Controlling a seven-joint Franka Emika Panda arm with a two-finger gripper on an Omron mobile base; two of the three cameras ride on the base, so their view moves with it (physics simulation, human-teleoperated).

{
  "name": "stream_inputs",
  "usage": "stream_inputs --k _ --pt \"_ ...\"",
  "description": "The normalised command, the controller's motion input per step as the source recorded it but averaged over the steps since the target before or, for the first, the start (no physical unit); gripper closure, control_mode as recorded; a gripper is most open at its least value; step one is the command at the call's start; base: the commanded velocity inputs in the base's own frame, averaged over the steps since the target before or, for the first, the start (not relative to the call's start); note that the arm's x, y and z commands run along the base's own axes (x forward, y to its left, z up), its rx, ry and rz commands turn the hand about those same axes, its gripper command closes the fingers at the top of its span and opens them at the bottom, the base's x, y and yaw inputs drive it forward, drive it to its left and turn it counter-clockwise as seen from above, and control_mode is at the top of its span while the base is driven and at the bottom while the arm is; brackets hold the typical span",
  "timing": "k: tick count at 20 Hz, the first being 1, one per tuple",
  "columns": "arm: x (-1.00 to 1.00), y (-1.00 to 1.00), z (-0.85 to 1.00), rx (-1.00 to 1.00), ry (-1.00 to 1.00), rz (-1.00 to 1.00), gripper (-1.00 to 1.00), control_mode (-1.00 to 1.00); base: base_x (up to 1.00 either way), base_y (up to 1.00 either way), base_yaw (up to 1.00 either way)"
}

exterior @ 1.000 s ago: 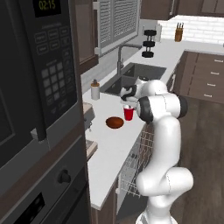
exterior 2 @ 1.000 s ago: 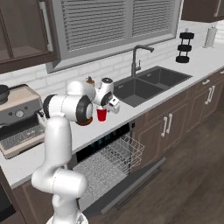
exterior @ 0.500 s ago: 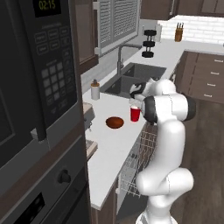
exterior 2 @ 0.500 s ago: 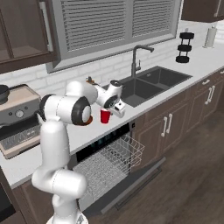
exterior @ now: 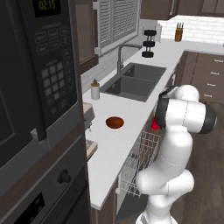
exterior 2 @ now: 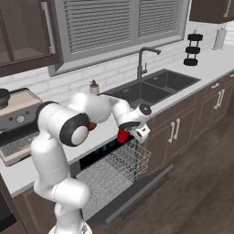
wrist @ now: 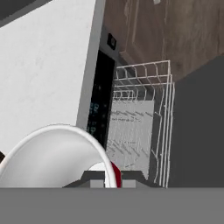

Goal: Pick up the cup and bowl from the counter, place them in the dishwasher, and close the dishwasher door.

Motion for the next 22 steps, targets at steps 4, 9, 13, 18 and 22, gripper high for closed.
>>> stream_inputs --k 4,9,13,18,22 --pt "-0.70 -0.84 -0.24 0.10 0.01 -0.04 1.00 -1.00 0.00 0.00 0.00" --pt "-0.14 -0.35 -0.58 0.07 0.07 0.00 1.00 -1.00 0.00 0.00 0.00" --pt "0.00 0.00 -0.76 0.08 0.09 0.00 1.00 -1.00 0.00 0.00 0.00" --pt "0.11 0.10 -0.70 0.12 0.10 0.00 1.00 -1.00 0.00 0.00 0.00" --pt "0.29 0.29 -0.51 0.14 0.05 0.00 1.00 -1.00 0.00 0.00 0.00"
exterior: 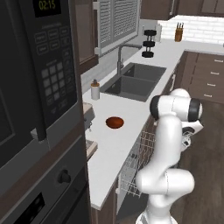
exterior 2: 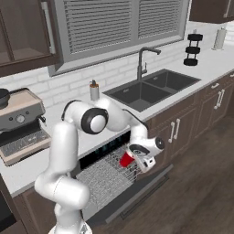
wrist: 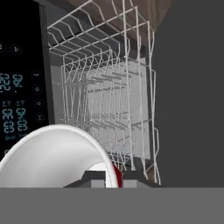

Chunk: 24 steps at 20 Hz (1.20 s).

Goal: Pick up the cup and bowl from the counter, place them in the dishwasher, and close the dishwasher door.

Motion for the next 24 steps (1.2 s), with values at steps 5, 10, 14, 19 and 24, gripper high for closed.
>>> stream_inputs --k 5,10,14,19,24 --pt "0.48 0.45 -0.50 0.10 0.04 -0.02 1.00 -1.00 0.00 0.00 0.00" --pt "0.44 0.34 -0.60 0.06 0.07 -0.04 1.00 -1.00 0.00 0.00 0.00" --pt "0.37 0.17 -0.61 0.04 0.10 -0.04 1.00 -1.00 0.00 0.00 0.00" --pt "0.33 0.03 -0.57 0.04 0.12 -0.04 1.00 -1.00 0.00 0.00 0.00" --pt "0.25 0.00 -0.56 0.03 0.11 -0.04 1.00 -1.00 0.00 0.00 0.00"
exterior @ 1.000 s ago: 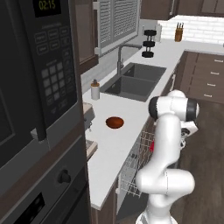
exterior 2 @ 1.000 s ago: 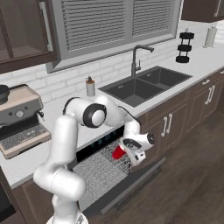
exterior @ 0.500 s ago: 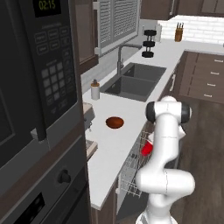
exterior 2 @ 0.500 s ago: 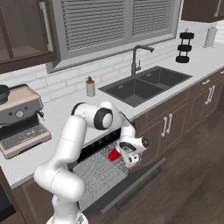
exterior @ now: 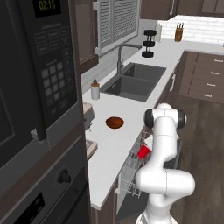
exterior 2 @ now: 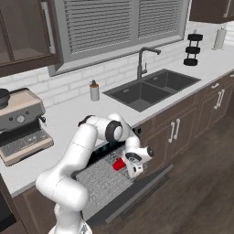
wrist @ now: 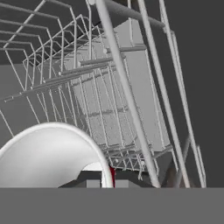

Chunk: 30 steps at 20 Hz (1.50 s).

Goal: Pick up the cup and bowl from the counter, place them in the dishwasher, and close the dishwasher door.

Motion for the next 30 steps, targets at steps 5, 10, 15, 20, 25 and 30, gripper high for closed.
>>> stream_inputs --k 5,10,15,20,25,30 --pt "0.18 0.00 -0.55 0.01 0.11 -0.05 1.00 -1.00 0.00 0.00 0.00" --pt "0.05 0.00 -0.45 0.00 0.07 -0.05 -1.00 -1.00 0.00 0.00 0.00" --pt "-0.07 -0.16 -0.25 0.00 0.01 -0.08 -1.00 -1.00 0.00 0.00 0.00" --pt "-0.21 -0.44 -0.03 0.00 0.00 -0.10 -1.00 -1.00 0.00 0.00 0.00" --pt "-0.46 -0.62 0.24 0.00 -0.01 -0.05 -1.00 -1.00 0.00 0.00 0.00" --pt "-0.61 -0.18 0.93 0.04 -0.06 0.00 -1.00 -1.00 0.00 0.00 0.00"
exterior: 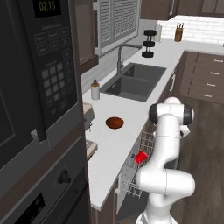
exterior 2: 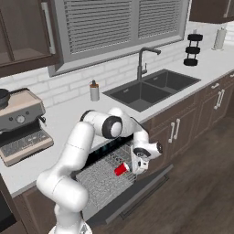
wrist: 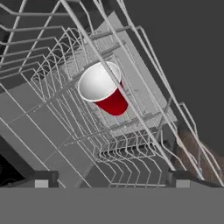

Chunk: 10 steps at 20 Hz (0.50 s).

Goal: Pick up the cup and bowl from the counter, place them in the dishwasher, and close the dishwasher door.

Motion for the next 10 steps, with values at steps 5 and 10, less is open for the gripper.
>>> stream_inputs --k 5,10 --pt "-0.59 0.13 1.00 0.02 -0.09 0.00 -1.00 -1.00 0.00 0.00 0.00" --pt "-0.70 0.48 1.00 0.00 -0.16 0.00 -1.00 -1.00 0.00 0.00 0.00"
